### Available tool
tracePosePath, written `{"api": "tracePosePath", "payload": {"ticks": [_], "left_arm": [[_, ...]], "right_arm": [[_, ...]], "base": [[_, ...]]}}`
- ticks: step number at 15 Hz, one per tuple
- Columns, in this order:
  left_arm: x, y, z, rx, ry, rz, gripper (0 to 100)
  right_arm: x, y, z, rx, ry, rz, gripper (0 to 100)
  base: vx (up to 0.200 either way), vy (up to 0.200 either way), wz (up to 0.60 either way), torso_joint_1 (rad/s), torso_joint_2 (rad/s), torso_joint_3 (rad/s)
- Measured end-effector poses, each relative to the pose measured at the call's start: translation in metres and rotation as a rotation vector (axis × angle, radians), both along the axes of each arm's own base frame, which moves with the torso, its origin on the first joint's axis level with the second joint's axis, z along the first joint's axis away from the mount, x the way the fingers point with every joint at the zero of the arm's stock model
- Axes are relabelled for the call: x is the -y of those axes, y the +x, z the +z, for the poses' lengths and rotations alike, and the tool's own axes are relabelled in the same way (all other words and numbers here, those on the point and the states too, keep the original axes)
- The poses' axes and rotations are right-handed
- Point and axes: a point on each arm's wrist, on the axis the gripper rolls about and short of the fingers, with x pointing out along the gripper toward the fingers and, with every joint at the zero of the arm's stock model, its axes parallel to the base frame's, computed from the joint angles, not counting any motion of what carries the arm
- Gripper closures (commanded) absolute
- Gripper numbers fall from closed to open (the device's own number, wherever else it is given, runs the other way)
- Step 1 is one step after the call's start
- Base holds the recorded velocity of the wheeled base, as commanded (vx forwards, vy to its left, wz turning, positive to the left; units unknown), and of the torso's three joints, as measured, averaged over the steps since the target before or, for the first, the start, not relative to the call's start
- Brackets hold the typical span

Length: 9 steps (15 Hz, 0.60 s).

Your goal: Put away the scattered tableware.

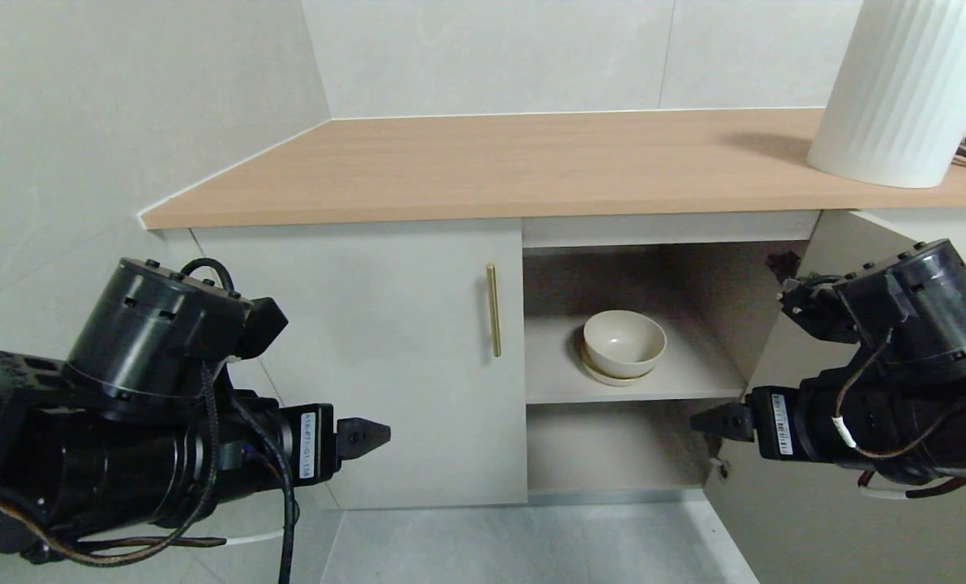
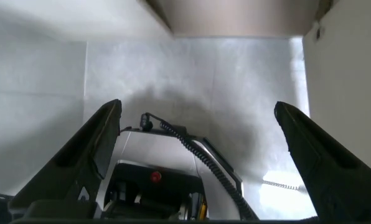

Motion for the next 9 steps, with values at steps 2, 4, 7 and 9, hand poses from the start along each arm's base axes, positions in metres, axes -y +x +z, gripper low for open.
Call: {"api": "tracePosePath", "payload": {"ticks": [2, 4, 7, 9], "left_arm": [[0.0018, 0.0005, -0.0015, -0.005, 0.003, -0.006, 0], [0.0033, 0.0015, -0.0029, -0.012, 0.007, -0.009, 0], [0.0048, 0.0019, -0.0046, -0.017, 0.010, -0.013, 0], [0.0055, 0.0016, -0.0052, -0.020, 0.012, -0.017, 0]], "right_arm": [[-0.0001, -0.0002, -0.0001, 0.002, -0.003, 0.004, 0], [-0.0002, 0.0001, -0.0009, 0.000, -0.006, 0.005, 0], [-0.0003, 0.0004, -0.0014, -0.002, -0.008, 0.006, 0], [-0.0005, 0.0005, -0.0024, -0.005, -0.011, 0.007, 0]], "base": [[-0.200, 0.000, 0.00, 0.000, 0.00, 0.005], [-0.200, 0.000, 0.00, 0.002, 0.00, 0.000], [-0.200, 0.000, 0.00, -0.001, 0.00, 0.004], [-0.200, 0.000, 0.00, 0.000, 0.00, -0.002]]}}
